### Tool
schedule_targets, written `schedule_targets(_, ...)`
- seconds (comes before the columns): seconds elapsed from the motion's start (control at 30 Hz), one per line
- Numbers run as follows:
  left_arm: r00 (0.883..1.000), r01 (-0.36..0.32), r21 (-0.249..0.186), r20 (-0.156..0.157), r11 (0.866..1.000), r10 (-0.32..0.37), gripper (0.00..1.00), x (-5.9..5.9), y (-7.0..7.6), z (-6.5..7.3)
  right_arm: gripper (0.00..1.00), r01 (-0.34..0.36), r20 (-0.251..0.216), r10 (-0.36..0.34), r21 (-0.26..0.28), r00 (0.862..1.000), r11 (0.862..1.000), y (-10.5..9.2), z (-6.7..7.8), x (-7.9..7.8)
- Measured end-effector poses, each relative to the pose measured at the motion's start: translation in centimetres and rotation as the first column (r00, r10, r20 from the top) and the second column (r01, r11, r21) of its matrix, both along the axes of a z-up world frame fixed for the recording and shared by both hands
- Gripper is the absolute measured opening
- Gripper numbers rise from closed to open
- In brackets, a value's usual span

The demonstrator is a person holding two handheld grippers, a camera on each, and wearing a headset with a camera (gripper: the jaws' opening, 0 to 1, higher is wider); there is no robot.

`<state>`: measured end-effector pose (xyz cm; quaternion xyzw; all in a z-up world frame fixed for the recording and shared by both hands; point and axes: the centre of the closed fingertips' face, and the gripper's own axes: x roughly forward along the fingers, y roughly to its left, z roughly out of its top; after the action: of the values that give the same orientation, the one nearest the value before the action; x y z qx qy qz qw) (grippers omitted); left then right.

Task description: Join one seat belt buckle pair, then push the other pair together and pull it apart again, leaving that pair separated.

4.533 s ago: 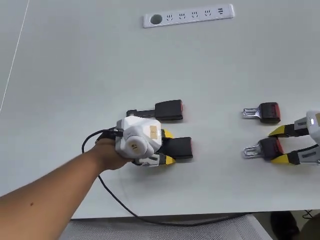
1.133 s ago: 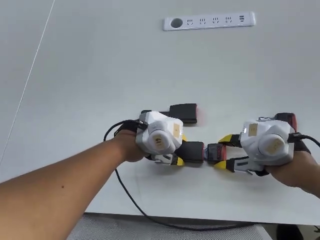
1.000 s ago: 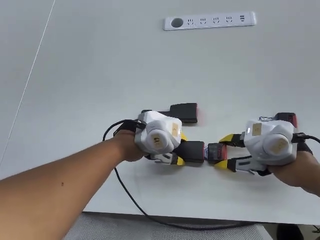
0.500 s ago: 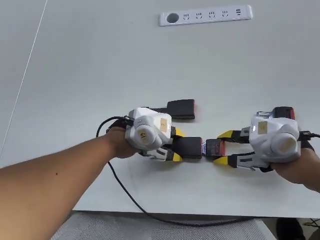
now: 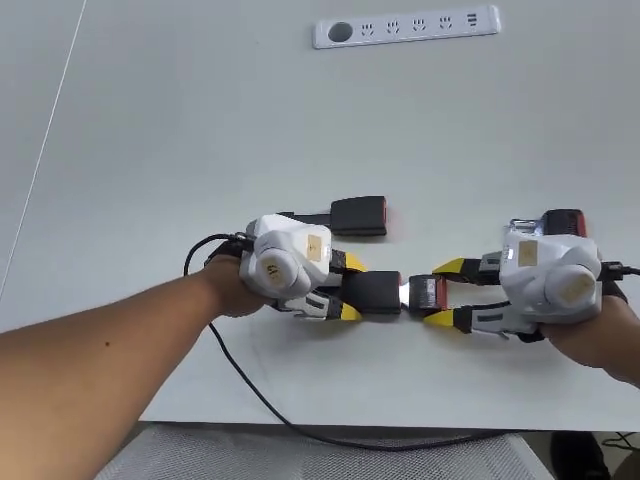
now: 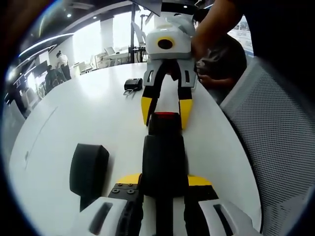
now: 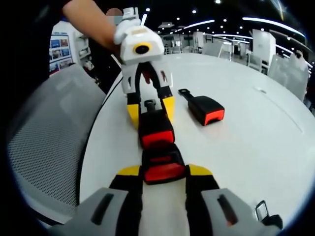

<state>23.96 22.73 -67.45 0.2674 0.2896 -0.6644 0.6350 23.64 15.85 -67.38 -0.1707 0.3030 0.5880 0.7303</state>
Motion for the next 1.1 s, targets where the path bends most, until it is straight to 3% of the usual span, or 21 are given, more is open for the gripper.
schedule_targets(0.6,1.0,-0.002,-0.008,0.0,1.0,0.002,0.32,0.01,0.13,0.04,0.32,-0.001,0.02,0.001,0.01,1.0,1.0,0.08,0.13,0.01)
schedule_targets(0.9,1.0,0.006,0.012,0.016,1.0,-0.006,0.33,-0.01,-0.07,0.06,0.33,0.0,0.019,0.0,0.003,1.0,1.0,0.18,0.21,-0.06)
schedule_targets(1.1,1.0,-0.002,0.04,0.013,0.999,0.001,0.34,-0.06,-0.16,0.03,0.35,-0.026,0.06,0.028,-0.032,0.998,0.999,0.23,0.18,-0.09)
